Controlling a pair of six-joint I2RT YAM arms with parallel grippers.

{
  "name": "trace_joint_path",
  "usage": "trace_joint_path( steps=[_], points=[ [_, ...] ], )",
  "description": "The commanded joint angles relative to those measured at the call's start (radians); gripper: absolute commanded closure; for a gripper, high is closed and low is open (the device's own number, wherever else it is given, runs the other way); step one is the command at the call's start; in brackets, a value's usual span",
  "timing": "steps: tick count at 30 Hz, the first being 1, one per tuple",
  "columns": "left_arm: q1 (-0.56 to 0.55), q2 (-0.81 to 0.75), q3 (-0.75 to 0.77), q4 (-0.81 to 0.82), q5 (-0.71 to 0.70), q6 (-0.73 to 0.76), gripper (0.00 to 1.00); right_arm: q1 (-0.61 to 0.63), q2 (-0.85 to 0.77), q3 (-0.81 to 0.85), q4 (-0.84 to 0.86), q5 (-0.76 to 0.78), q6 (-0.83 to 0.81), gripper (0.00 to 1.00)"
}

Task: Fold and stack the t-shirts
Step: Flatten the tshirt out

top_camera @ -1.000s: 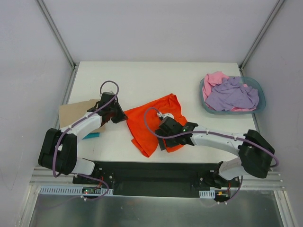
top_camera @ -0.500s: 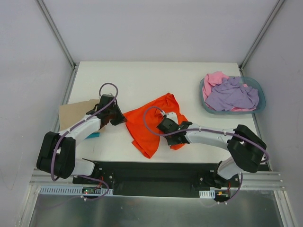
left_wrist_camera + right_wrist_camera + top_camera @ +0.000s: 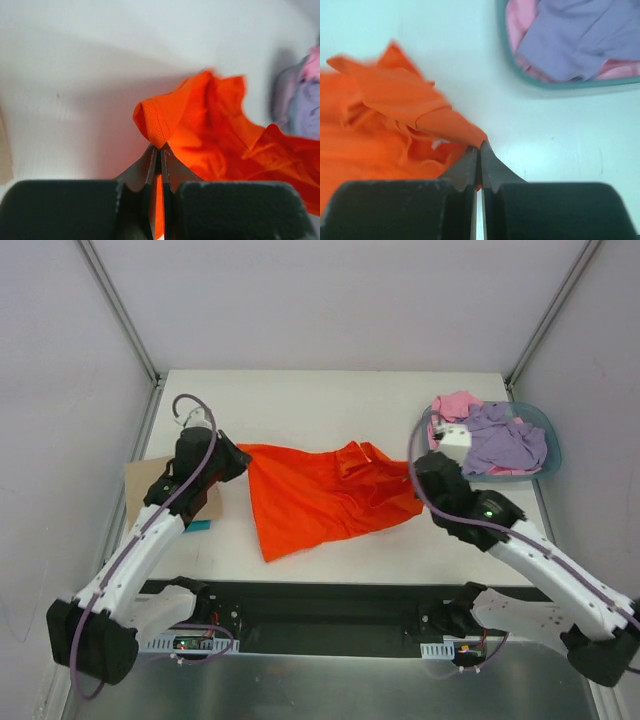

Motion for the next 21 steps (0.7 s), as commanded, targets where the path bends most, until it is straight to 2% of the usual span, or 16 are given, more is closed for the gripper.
trace_joint_path(
  steps=[1, 4, 11, 18, 21],
  points=[
    [-0.005, -0.201, 0.11, -0.025, -0.107, 0.061, 1.0, -0.066, -0.21, 0.12, -0.01, 0.154, -0.142, 1.0],
    [-0.005, -0.32, 0.159, -0.028, -0.094, 0.08, 1.0, -0.072, -0.31, 0.188, 0.07, 0.137, -0.242, 1.0],
    [-0.005, -0.52, 0.306, -0.051, -0.11, 0.133, 1.0, -0.07, -0.361, 0.437, 0.059, 0.056, -0.339, 1.0],
    [-0.005, -0.568, 0.395, -0.086, -0.195, 0.156, 1.0, -0.072, -0.39, 0.568, 0.01, -0.07, -0.339, 0.98],
    [-0.005, -0.539, 0.394, -0.096, -0.254, 0.146, 1.0, -0.072, -0.385, 0.543, -0.022, -0.034, -0.273, 0.96]
  ],
)
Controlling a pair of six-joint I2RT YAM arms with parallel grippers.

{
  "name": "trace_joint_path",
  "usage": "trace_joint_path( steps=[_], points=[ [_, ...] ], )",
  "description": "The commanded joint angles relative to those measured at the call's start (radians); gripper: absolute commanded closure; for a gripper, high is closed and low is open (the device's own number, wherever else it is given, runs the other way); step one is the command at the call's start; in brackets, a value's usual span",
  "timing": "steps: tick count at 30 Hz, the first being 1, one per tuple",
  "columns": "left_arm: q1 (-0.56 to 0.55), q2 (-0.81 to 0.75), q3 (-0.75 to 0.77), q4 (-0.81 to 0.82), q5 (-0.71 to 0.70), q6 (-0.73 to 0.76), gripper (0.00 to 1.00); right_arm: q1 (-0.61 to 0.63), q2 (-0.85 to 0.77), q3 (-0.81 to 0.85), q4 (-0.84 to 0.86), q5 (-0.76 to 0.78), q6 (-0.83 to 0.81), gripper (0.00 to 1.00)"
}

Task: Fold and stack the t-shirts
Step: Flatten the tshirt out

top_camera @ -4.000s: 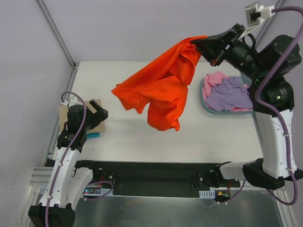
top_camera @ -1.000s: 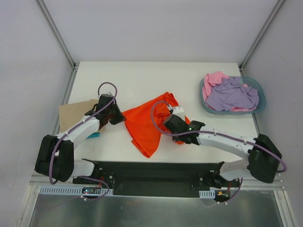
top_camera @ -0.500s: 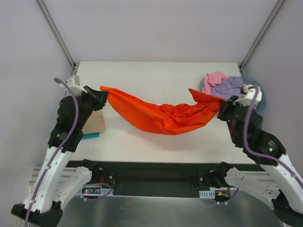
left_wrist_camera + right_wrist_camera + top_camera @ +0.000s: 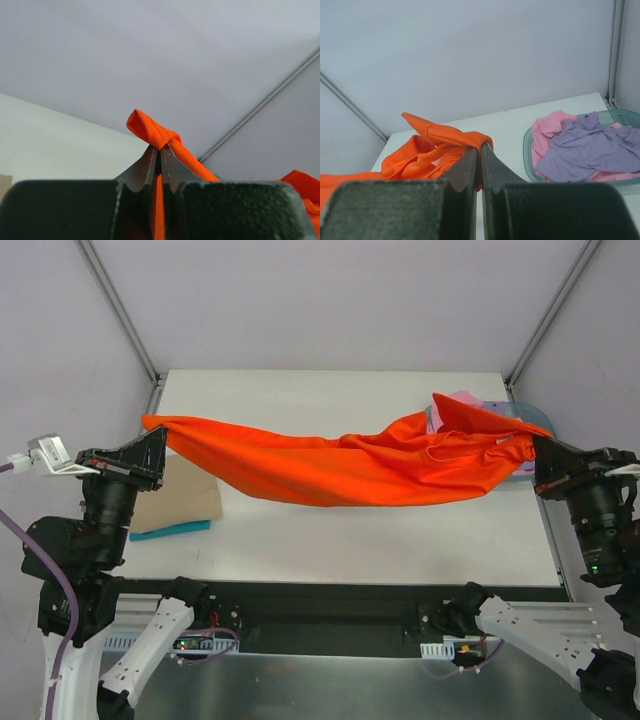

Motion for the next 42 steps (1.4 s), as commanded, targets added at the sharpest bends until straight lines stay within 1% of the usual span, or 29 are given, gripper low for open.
trace_joint_path(
  steps=[1, 2, 3, 4, 6, 7, 8, 9, 10, 11, 12, 13, 14, 15, 16, 17, 18, 19, 21, 25, 26, 27, 28, 30, 31, 32, 36, 39, 42],
  points=[
    [-0.007, 0.056, 0.01, -0.025, -0.122, 0.023, 1.0, -0.005, 0.018, -0.004, -0.084, 0.024, 0.049, 0.96],
    [-0.005, 0.111, 0.01, -0.03, -0.145, 0.028, 1.0, -0.005, 0.055, -0.012, -0.111, 0.064, 0.081, 0.95],
    [-0.005, 0.143, 0.008, -0.042, -0.176, 0.028, 1.0, -0.005, 0.075, -0.023, -0.132, 0.157, 0.094, 0.94],
    [-0.005, 0.184, 0.003, -0.045, -0.26, 0.029, 1.0, -0.005, 0.103, -0.036, -0.169, 0.211, 0.124, 0.94],
    [-0.005, 0.336, 0.002, -0.055, -0.351, 0.04, 1.0, -0.01, 0.214, -0.072, -0.232, 0.346, 0.169, 0.93],
    [-0.005, 0.397, 0.006, -0.065, -0.403, 0.049, 1.0, -0.054, 0.266, -0.069, -0.328, 0.345, 0.25, 0.93],
    [-0.001, 0.529, 0.017, -0.071, -0.412, 0.057, 1.0, -0.101, 0.372, -0.067, -0.364, 0.306, 0.279, 0.93],
    [0.001, 0.598, 0.049, -0.081, -0.409, 0.065, 1.0, -0.155, 0.424, -0.082, -0.376, 0.138, 0.295, 0.9],
    [0.005, 0.666, 0.066, -0.09, -0.408, 0.068, 1.0, -0.271, 0.475, -0.101, -0.332, 0.041, 0.29, 0.89],
    [0.018, 0.796, 0.088, -0.094, -0.408, 0.068, 1.0, -0.324, 0.579, -0.121, -0.288, -0.054, 0.258, 0.87],
    [0.028, 0.858, 0.139, -0.104, -0.396, 0.074, 1.0, -0.405, 0.641, -0.124, -0.255, -0.225, 0.247, 0.75],
    [0.039, 0.972, 0.175, -0.152, -0.368, 0.078, 0.85, -0.43, 0.703, -0.104, -0.249, -0.303, 0.234, 0.62],
    [0.059, 1.02, 0.257, -0.197, -0.292, 0.083, 0.69, -0.441, 0.81, -0.075, -0.263, -0.354, 0.212, 0.49],
    [0.061, 1.062, 0.293, -0.234, -0.267, 0.083, 0.54, -0.441, 0.851, -0.037, -0.273, -0.377, 0.204, 0.3],
    [0.061, 1.111, 0.315, -0.263, -0.265, 0.08, 0.05, -0.438, 0.877, -0.032, -0.28, -0.377, 0.201, 0.24],
    [0.061, 1.117, 0.319, -0.294, -0.268, 0.072, 0.01, -0.435, 0.89, -0.035, -0.271, -0.385, 0.197, 0.19],
    [0.061, 1.113, 0.307, -0.295, -0.268, 0.068, 0.0, -0.436, 0.882, -0.046, -0.257, -0.403, 0.194, 0.07],
    [0.061, 1.083, 0.29, -0.295, -0.259, 0.062, 0.01, -0.435, 0.847, -0.082, -0.219, -0.411, 0.192, 0.01],
    [0.061, 1.038, 0.212, -0.294, -0.21, 0.04, 0.01, -0.436, 0.803, -0.128, -0.176, -0.417, 0.194, 0.0],
    [0.047, 0.867, 0.03, -0.295, -0.089, -0.016, 0.01, -0.439, 0.654, -0.254, -0.076, -0.385, 0.235, 0.01],
    [0.041, 0.834, -0.06, -0.295, -0.067, -0.047, 0.01, -0.441, 0.629, -0.315, -0.06, -0.37, 0.244, 0.0],
    [0.036, 0.799, -0.111, -0.292, -0.016, -0.07, 0.01, -0.442, 0.606, -0.339, -0.048, -0.361, 0.252, 0.01],
    [0.021, 0.729, -0.163, -0.291, 0.003, -0.096, 0.01, -0.447, 0.565, -0.366, -0.03, -0.354, 0.27, 0.03],
    [-0.007, 0.662, -0.291, -0.286, 0.045, -0.151, 0.01, -0.464, 0.534, -0.423, -0.02, -0.344, 0.281, 0.03],
    [-0.051, 0.601, -0.329, -0.283, 0.066, -0.165, 0.01, -0.468, 0.517, -0.437, -0.02, -0.342, 0.284, 0.03],
    [-0.074, 0.573, -0.396, -0.283, 0.078, -0.191, 0.01, -0.475, 0.509, -0.46, -0.02, -0.345, 0.284, 0.03],
    [-0.197, 0.444, -0.545, -0.271, 0.169, -0.277, 0.01, -0.498, 0.489, -0.5, -0.023, -0.367, 0.279, 0.03],
    [-0.283, 0.429, -0.61, -0.233, 0.224, -0.34, 0.04, -0.505, 0.48, -0.523, -0.02, -0.367, 0.281, 0.03],
    [-0.379, 0.479, -0.636, -0.144, 0.258, -0.38, 0.13, -0.513, 0.468, -0.537, -0.017, -0.362, 0.28, 0.03]
  ],
)
